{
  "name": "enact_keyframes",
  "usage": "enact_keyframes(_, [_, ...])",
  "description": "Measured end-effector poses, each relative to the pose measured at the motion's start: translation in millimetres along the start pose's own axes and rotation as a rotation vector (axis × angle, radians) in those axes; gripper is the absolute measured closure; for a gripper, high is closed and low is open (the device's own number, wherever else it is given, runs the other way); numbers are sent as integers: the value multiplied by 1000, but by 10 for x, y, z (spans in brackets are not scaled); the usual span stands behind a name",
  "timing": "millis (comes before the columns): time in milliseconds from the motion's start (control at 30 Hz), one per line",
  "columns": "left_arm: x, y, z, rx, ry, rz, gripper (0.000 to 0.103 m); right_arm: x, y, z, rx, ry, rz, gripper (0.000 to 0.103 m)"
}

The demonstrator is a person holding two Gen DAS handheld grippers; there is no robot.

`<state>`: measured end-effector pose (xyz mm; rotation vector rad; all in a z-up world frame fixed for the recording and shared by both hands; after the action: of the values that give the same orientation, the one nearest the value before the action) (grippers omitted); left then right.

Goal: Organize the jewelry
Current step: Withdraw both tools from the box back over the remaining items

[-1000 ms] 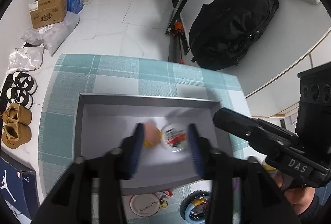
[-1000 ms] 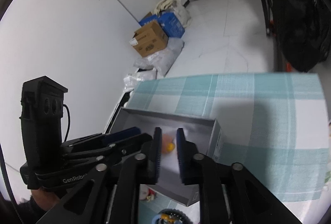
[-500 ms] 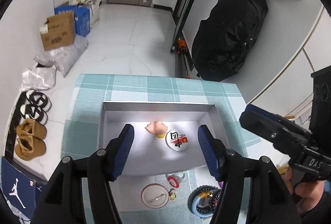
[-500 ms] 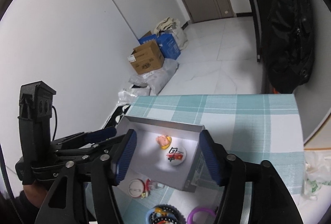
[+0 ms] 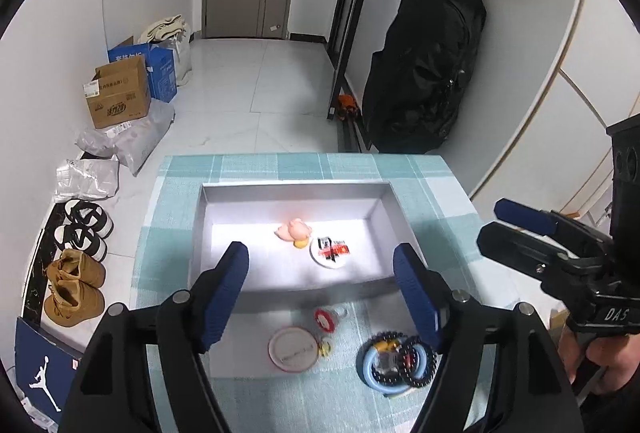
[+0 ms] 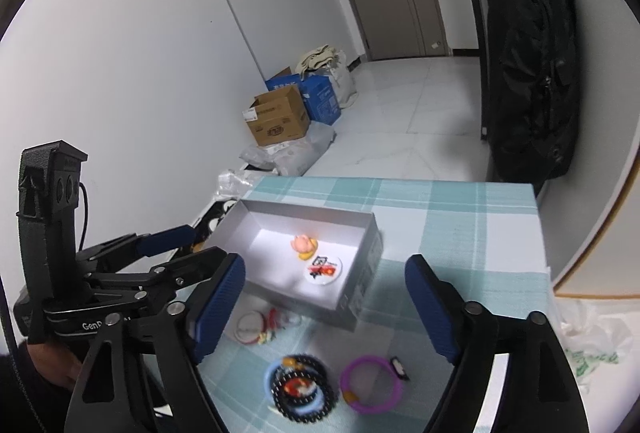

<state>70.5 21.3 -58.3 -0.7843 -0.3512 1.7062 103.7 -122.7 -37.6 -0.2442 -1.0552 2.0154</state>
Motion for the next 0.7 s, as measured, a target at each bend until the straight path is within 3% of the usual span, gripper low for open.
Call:
enact_keyframes(300, [-82, 298, 10, 55, 27, -12, 32, -130, 199, 153, 34, 54, -9, 11])
enact_keyframes(467, [-70, 461, -72, 128, 35, 7, 32, -182, 282, 223, 46, 62, -20, 5])
enact_keyframes(700, [-64, 663, -141, 191, 1, -35, 32, -131, 534, 110, 165, 35, 1, 5])
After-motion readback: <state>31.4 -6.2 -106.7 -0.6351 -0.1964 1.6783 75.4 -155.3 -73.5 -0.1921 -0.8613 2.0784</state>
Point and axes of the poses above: each gripper's, at about its wrist camera, not at the fingertips, and z roughly against the way its jaws point, x to its left, y to its underside, the point moved 6 cm from there along -z, roughly the way its jaws point, and after that the axes turned 11 degrees about z, right-handed, at the moved point
